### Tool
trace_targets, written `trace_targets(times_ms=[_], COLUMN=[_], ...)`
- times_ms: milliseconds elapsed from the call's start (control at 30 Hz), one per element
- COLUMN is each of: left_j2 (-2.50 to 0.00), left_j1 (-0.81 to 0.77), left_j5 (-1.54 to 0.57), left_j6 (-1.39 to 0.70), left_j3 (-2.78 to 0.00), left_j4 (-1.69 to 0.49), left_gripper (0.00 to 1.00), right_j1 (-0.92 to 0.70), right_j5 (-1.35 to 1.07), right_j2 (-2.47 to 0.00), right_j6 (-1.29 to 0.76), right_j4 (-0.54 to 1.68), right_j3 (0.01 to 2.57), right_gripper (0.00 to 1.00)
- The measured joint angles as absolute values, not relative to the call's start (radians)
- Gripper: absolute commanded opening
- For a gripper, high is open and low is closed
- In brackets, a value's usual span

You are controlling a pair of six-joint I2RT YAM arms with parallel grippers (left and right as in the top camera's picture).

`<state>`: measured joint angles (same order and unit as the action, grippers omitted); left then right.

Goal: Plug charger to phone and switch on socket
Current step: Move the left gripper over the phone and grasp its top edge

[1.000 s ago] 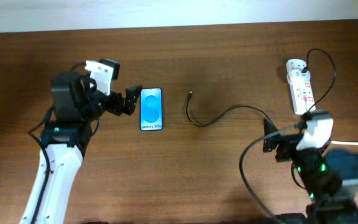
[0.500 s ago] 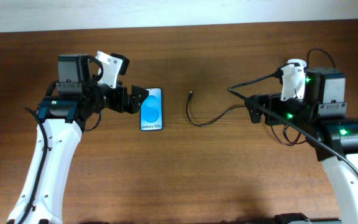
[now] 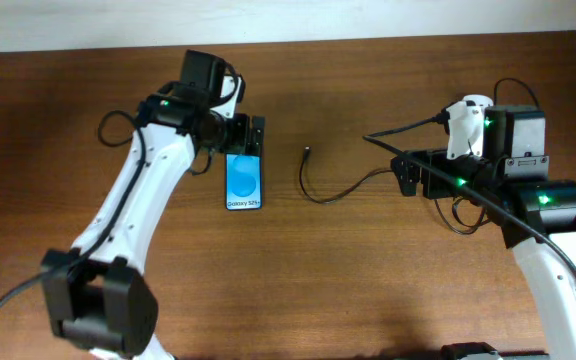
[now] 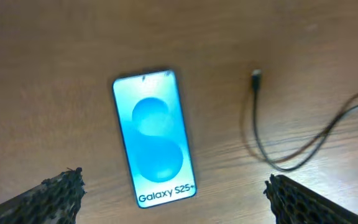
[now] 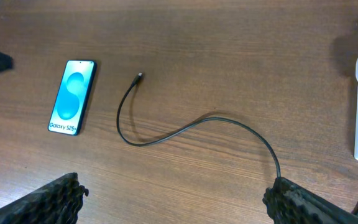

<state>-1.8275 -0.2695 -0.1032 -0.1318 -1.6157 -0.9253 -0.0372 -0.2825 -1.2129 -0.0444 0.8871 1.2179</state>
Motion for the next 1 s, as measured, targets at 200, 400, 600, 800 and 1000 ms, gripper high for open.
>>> trace_targets(times_ms=[200, 400, 600, 800, 1000], left_j2=[-1.973, -2.069, -2.147, -2.172, -2.185], left_j1=[-0.27, -0.277, -0.296, -0.296, -0.306], left_j5=[-0.084, -0.077, -0.07, -0.07, -0.047], left_j6=[-0.156, -0.192, -0.229, -0.278, -0.319], left_j3=[-1.616, -1.616, -1.616, -1.616, -1.621], left_j4=[-0.924, -0.913, -0.9, -0.901, -0.915], left_gripper=[0.98, 1.0, 0.99, 1.0, 0.99], right_j1=[-0.037, -0.037, -0.037, -0.037, -0.037], right_j5=[-0.282, -0.282, -0.282, -0.282, -0.282], right_j2=[-1.213, -1.213, -1.213, -1.215, -1.229], right_j6=[-0.045, -0.044, -0.044, -0.044, -0.045], right_j4=[0.891, 0.905, 0.929, 0.931, 0.935], right_j3=[1.218, 1.218, 1.218, 1.218, 1.219], right_gripper=[0.98, 0.98, 0.98, 0.98, 0.98])
